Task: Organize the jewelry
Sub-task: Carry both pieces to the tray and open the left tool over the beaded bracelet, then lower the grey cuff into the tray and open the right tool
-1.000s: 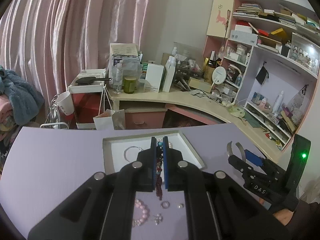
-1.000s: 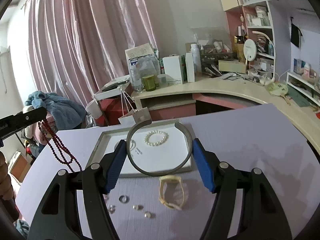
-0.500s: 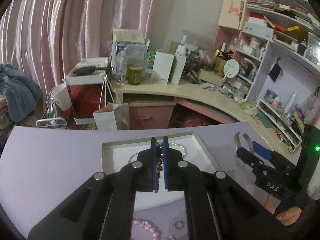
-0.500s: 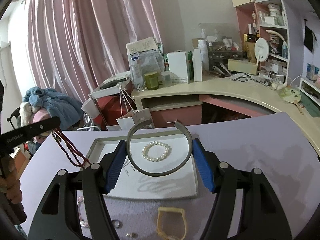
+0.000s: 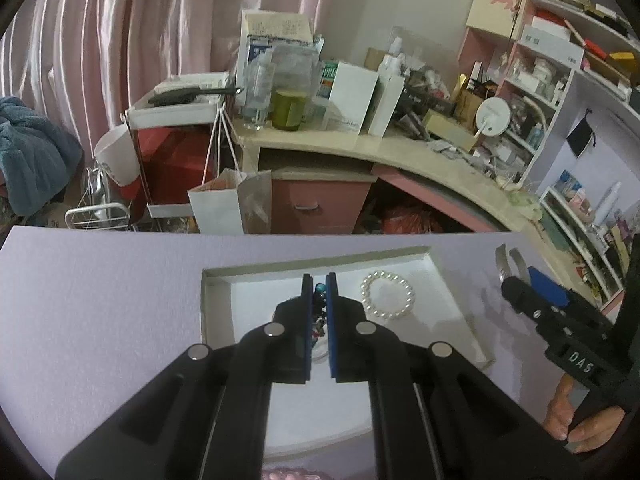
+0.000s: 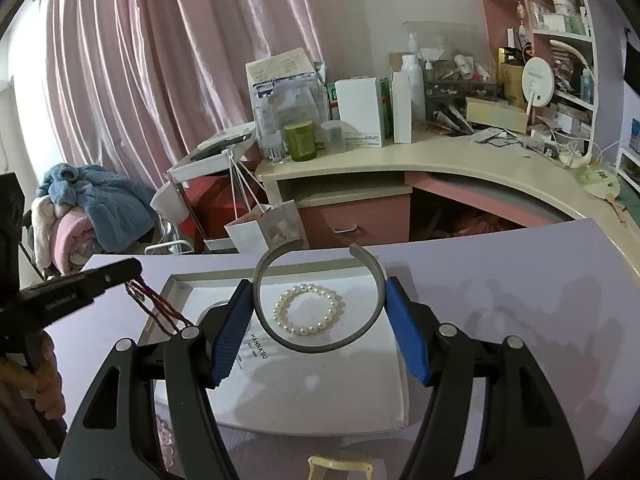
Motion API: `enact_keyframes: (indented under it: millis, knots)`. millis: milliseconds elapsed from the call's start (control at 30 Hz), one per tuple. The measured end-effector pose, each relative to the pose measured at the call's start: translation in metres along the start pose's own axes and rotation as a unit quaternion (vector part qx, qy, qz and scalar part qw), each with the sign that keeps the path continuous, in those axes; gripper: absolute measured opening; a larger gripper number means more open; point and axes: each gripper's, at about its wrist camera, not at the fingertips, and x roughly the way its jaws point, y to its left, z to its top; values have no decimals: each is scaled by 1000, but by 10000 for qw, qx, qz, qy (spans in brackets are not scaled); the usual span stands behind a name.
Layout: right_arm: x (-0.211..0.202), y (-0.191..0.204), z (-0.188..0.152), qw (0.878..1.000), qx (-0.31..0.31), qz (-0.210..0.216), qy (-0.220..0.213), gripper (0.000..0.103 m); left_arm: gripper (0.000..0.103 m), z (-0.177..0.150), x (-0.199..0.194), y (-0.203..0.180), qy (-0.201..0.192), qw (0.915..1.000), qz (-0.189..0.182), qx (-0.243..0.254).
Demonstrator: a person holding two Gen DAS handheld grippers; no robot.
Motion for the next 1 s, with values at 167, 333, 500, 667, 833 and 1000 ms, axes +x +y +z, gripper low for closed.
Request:
enact_keyframes:
  millis: [167, 333, 500, 667, 833, 1000]
  knots:
    - [6, 3, -1, 10000, -1, 32, 63, 68, 42, -5, 5, 3, -13, 9998, 214, -7]
    - [10, 4, -3, 9999, -9, 41, 119, 68, 52, -8, -2, 9, -104, 9993, 351, -116]
    - [22, 7, -9, 9993, -98, 22, 369, 68, 70, -14, -17, 28, -313, 9968, 606, -410]
    - [46, 12, -25, 9956, -168, -29, 918, 68, 76, -27, -26, 45, -329, 9944, 816, -594]
    - [67, 16, -34, 9915, -273, -170, 1259, 68, 76, -38, -28, 60, -234, 9924, 907, -798]
    - [59, 13, -24, 9948, -69, -94, 1014, 82, 76, -45, -33, 65, -247, 9915, 933, -867]
